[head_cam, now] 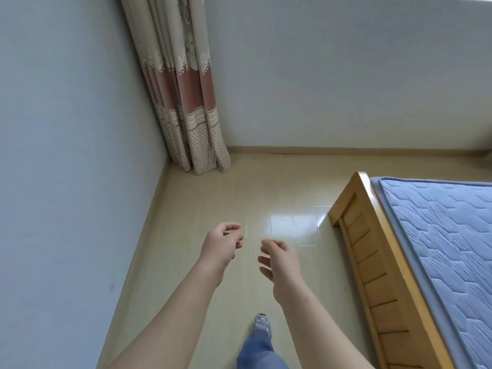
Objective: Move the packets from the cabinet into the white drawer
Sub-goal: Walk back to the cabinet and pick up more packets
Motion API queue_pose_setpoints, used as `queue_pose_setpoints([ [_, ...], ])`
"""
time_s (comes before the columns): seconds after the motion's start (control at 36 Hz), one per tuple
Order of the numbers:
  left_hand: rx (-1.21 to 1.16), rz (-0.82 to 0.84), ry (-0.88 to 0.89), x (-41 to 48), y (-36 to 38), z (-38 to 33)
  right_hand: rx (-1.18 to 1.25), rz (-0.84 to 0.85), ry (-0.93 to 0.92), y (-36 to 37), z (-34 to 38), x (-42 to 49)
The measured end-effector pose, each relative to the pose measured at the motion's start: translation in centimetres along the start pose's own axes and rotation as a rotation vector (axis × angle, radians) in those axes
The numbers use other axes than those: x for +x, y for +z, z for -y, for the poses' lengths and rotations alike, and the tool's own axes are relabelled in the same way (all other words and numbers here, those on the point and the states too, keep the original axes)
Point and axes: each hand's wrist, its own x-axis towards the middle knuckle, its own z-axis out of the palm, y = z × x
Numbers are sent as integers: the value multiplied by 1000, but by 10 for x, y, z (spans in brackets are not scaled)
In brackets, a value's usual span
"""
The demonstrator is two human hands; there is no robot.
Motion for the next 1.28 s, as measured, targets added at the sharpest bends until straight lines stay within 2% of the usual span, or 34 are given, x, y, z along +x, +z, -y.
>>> queue_pose_setpoints([
  [0.19,-20,45,19,102,81,-90,9,-74,-60,-32,121,104],
  [0.36,-14,60,25,192,130,-147,79,-81,-25,-38,189,187],
  [0.75,110,276,105,436,284,-326,287,-303,-32,-62,390,418],
  [1.0,238,492,105,533,447,-404,424,-478,-45,-151,488,539],
  [1.28,289,574,125,617,650,-493,462,-530,-117,-288,626,671],
])
